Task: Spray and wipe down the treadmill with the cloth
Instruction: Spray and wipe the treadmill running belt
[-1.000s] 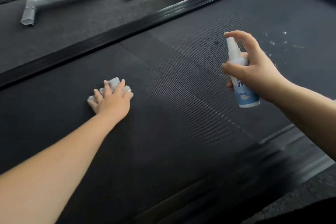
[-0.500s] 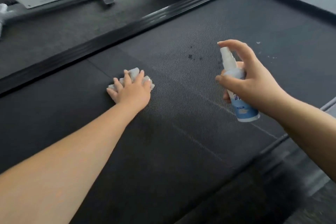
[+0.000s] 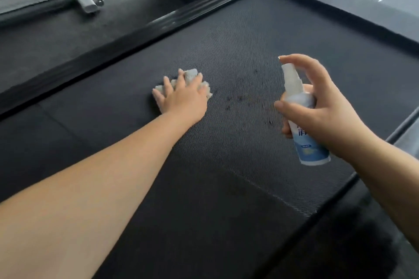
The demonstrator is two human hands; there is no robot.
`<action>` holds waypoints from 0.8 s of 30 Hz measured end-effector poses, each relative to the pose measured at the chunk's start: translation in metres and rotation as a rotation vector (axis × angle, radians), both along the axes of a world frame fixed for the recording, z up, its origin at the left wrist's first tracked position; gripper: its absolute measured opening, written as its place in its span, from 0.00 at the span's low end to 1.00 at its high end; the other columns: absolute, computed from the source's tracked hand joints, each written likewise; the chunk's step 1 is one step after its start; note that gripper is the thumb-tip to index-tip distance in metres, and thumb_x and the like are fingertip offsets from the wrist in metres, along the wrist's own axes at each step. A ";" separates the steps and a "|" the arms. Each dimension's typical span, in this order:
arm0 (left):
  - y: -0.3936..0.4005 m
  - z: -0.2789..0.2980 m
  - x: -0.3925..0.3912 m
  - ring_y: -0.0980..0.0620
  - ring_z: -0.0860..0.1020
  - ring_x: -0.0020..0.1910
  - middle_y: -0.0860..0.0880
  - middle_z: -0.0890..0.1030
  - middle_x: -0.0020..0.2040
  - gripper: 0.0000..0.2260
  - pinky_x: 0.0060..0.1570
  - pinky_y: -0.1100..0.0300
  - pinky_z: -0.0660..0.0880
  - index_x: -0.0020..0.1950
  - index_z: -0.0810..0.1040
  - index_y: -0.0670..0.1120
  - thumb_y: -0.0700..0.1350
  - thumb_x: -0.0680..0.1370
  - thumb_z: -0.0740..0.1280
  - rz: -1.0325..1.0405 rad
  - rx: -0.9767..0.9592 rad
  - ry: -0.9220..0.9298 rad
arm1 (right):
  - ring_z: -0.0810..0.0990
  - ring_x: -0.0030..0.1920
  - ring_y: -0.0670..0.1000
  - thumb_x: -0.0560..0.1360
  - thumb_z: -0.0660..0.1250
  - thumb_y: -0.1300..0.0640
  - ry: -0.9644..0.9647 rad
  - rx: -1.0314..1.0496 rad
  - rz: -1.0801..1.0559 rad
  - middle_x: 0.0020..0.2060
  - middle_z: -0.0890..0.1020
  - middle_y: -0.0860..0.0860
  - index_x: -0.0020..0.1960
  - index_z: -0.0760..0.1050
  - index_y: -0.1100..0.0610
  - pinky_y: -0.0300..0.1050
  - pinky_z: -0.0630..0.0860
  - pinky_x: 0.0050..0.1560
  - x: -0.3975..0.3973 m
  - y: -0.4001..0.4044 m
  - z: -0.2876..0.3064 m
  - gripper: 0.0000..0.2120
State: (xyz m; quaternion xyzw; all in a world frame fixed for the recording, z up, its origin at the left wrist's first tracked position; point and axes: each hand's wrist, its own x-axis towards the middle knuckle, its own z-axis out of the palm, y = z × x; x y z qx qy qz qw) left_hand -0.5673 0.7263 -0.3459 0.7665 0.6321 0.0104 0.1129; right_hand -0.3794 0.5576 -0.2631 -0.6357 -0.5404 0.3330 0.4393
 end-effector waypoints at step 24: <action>0.028 0.007 0.154 0.41 0.50 0.76 0.52 0.52 0.78 0.22 0.70 0.37 0.49 0.76 0.54 0.60 0.56 0.81 0.46 -0.585 0.157 0.021 | 0.82 0.29 0.54 0.75 0.70 0.63 0.091 0.065 -0.152 0.45 0.79 0.50 0.67 0.70 0.35 0.44 0.81 0.34 0.076 0.011 0.002 0.30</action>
